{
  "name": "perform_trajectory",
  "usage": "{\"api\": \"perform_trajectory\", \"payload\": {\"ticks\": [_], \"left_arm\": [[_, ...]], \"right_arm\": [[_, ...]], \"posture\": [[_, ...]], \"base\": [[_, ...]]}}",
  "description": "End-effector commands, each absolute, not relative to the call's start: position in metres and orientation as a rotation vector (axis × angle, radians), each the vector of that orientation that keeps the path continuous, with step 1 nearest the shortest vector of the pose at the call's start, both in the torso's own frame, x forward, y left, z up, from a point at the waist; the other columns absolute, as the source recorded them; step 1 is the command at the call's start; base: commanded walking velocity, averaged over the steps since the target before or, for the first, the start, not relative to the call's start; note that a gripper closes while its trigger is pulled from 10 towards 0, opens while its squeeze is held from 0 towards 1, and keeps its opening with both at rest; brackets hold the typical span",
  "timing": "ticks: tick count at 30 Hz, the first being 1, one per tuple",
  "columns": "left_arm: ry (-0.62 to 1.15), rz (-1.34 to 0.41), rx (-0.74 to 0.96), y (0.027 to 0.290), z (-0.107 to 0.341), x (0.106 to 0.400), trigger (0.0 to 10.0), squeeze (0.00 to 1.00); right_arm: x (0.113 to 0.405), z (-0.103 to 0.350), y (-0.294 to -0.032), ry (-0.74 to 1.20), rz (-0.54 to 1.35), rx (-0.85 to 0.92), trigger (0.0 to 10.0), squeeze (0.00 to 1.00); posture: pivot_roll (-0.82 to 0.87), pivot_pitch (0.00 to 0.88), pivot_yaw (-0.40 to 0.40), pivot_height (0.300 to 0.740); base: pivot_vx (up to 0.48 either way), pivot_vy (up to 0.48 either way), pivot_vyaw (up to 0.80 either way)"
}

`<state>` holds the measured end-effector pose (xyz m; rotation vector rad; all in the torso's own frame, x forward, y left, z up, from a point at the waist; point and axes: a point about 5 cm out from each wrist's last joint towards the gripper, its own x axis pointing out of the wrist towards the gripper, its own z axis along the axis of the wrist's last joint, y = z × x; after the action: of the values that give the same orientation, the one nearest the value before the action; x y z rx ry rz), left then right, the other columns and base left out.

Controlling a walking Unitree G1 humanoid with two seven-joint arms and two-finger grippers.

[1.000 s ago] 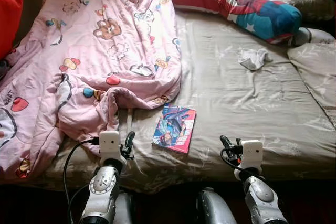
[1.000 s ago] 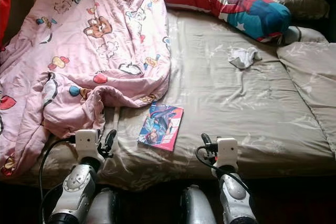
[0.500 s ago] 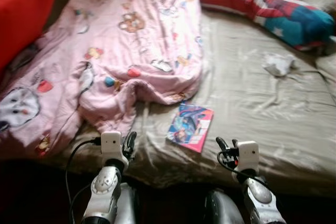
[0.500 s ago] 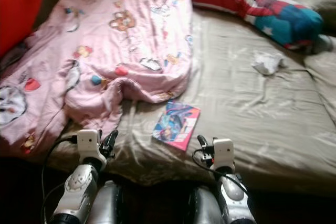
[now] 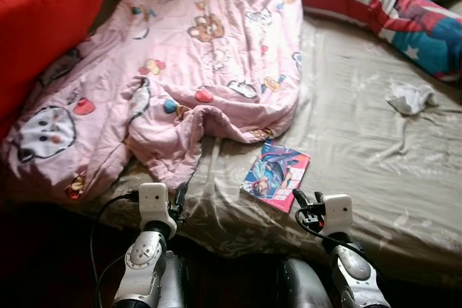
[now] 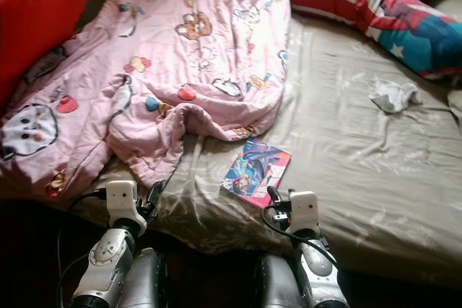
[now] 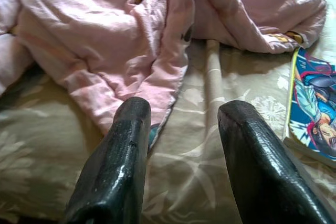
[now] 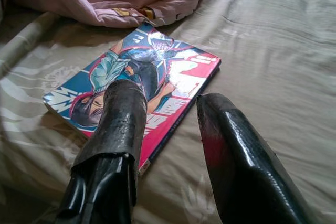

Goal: Clean up the room

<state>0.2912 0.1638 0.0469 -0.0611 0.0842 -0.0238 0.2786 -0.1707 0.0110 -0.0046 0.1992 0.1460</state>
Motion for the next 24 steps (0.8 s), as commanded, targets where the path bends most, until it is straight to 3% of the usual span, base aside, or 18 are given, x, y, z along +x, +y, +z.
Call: {"api": "perform_trajectory", "payload": {"ticks": [1, 11, 24], "left_arm": [[0.098, -0.031, -0.063, 0.1622, 0.0446, 0.2891, 10.0, 0.0], [0.099, -0.043, -0.067, 0.1589, 0.044, 0.2889, 10.0, 0.0], [0.108, -0.042, -0.071, 0.1592, 0.0417, 0.2876, 10.0, 0.0]], "right_arm": [[0.2732, 0.0047, -0.1717, 0.231, 0.146, -0.003, 10.0, 0.0], [0.2739, 0.0033, -0.1719, 0.249, 0.147, -0.01, 10.0, 0.0], [0.2698, -0.0002, -0.1687, 0.257, 0.167, -0.012, 10.0, 0.0]], "posture": [[-0.04, 0.222, -0.047, 0.625], [-0.05, 0.208, -0.044, 0.595], [-0.06, 0.22, -0.046, 0.595]], "base": [[0.0, 0.0, 0.0], [0.0, 0.0, 0.0], [0.0, 0.0, 0.0]]}}
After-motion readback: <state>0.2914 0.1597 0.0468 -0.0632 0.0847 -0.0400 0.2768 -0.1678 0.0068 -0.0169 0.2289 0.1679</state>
